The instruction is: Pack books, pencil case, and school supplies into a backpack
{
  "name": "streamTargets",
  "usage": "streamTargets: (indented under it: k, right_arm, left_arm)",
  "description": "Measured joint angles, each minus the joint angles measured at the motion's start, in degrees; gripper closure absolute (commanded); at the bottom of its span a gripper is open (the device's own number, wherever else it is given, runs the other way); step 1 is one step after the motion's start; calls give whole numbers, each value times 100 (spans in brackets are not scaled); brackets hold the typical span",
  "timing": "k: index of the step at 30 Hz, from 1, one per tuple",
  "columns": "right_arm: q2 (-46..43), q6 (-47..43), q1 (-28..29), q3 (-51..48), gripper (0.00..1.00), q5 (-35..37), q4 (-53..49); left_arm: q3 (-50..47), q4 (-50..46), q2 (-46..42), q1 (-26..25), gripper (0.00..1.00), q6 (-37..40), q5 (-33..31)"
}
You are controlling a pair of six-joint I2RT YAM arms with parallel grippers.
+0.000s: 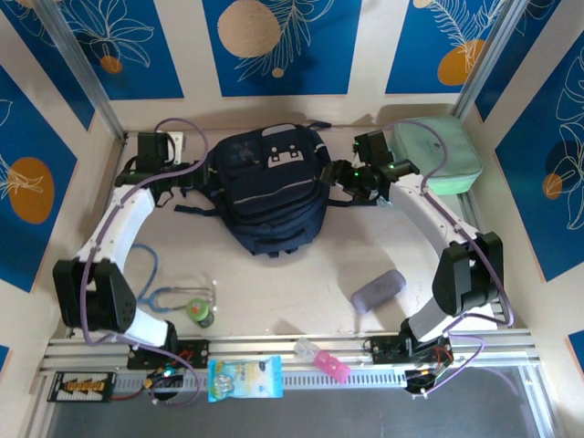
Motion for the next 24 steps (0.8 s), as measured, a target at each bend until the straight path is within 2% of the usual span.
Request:
streamTargets:
  k: [3, 8, 11, 19, 24]
  right_arm:
    - [400, -374, -284, 166, 30, 780, -262]
    - [1602, -839, -621, 1078, 29, 2044, -678]
    - [2085, -1097, -785, 1499, 29, 2520, -828]
    - [3257, -1910, -1093, 2643, 34, 3163, -1032]
    - [3501, -2022, -1169, 2702, 38, 3359, -1185]
  left_arm:
    - [-144, 7, -459, 39, 0, -251, -37]
    - [-181, -24, -931, 109, 0, -463, -24]
    - [-188, -70, -1034, 131, 0, -439, 17]
    - [-424, -190, -1115, 133, 0, -227, 208]
    - [-470, -184, -1126, 133, 0, -140, 354]
